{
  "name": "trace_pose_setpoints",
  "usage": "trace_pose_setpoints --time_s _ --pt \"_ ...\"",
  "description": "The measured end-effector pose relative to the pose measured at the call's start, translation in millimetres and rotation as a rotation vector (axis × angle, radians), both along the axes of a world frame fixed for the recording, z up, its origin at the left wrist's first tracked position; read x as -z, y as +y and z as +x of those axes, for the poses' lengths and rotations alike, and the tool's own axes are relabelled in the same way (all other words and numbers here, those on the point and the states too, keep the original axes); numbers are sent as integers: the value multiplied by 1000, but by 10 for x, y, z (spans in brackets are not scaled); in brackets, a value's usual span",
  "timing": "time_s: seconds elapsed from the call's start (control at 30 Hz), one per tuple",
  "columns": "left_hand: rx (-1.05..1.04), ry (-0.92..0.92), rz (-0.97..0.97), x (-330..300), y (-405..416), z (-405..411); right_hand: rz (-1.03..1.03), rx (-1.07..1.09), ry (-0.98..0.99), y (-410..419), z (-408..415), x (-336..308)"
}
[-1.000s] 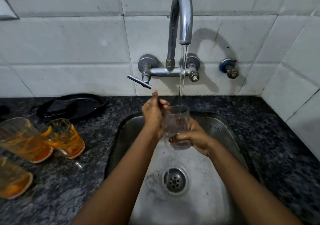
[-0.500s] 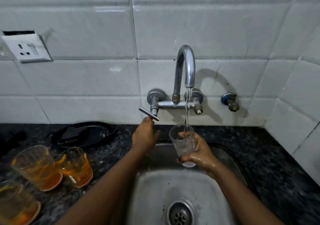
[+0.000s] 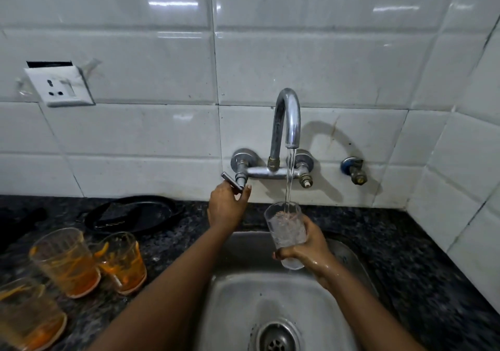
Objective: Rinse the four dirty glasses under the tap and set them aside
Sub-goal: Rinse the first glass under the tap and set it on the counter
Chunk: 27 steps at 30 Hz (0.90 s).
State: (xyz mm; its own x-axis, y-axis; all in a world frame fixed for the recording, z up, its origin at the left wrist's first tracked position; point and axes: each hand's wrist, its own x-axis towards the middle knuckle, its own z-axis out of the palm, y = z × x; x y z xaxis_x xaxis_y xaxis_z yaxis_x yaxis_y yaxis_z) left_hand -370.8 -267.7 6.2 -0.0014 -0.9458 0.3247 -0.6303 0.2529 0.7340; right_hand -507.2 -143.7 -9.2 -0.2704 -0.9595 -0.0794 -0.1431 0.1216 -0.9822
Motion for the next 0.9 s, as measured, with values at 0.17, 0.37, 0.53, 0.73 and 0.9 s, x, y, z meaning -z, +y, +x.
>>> trace_pose_setpoints --time_s 0.17,0.37,0.53,0.73,0.9 --pt "-23 -358 -86 -55 42 -50 -57 130 -68 -7 5 -52" --pt "-17 -14 152 139 434 -24 0 48 468 185 -56 -285" --pt "208 1184 1080 546 999 -150 150 -219 1360 465 58 -586" --pt "144 991 1170 566 1367 -155 170 -341 1493 650 168 -816" --pt "178 548 1006 490 1488 -14 9 -389 1278 669 332 -942"
